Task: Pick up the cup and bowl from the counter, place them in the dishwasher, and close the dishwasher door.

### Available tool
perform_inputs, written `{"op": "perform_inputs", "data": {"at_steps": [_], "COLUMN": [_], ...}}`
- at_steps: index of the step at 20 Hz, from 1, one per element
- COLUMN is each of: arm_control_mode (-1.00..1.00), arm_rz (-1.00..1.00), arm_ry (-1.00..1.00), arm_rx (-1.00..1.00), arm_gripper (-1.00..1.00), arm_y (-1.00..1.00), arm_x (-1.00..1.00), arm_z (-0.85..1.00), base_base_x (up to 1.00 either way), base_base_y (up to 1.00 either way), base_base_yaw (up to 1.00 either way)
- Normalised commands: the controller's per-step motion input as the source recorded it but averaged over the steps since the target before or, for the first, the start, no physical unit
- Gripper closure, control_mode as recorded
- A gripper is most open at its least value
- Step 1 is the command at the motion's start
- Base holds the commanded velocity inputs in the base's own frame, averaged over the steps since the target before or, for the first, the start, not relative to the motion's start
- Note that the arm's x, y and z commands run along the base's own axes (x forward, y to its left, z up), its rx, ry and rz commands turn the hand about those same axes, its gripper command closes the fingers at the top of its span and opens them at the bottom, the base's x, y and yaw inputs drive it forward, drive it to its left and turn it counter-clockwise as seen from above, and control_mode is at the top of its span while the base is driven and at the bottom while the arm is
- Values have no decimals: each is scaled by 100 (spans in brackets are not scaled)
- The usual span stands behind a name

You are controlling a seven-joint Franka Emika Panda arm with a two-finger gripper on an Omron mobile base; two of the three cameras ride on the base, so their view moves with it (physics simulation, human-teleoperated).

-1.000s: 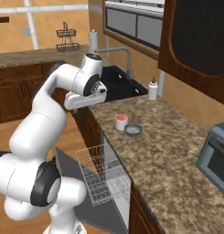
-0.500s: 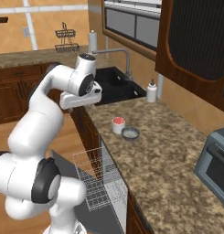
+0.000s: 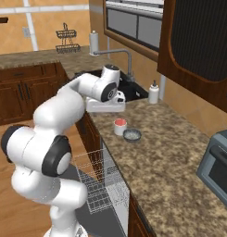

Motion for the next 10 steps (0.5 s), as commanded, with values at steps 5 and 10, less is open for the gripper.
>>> {"op": "perform_inputs", "data": {"at_steps": [5,10], "arm_control_mode": [-100,-100], "arm_rz": [-20,-10], "arm_ry": [6,0], "arm_rx": [-4,-9], "arm_gripper": [-100,-100], "arm_y": [-53,-34], "arm_x": [68,31], "arm_z": [-57,-45], "base_base_x": [0,0], "base_base_y": [0,0], "base_base_yaw": [0,0]}}
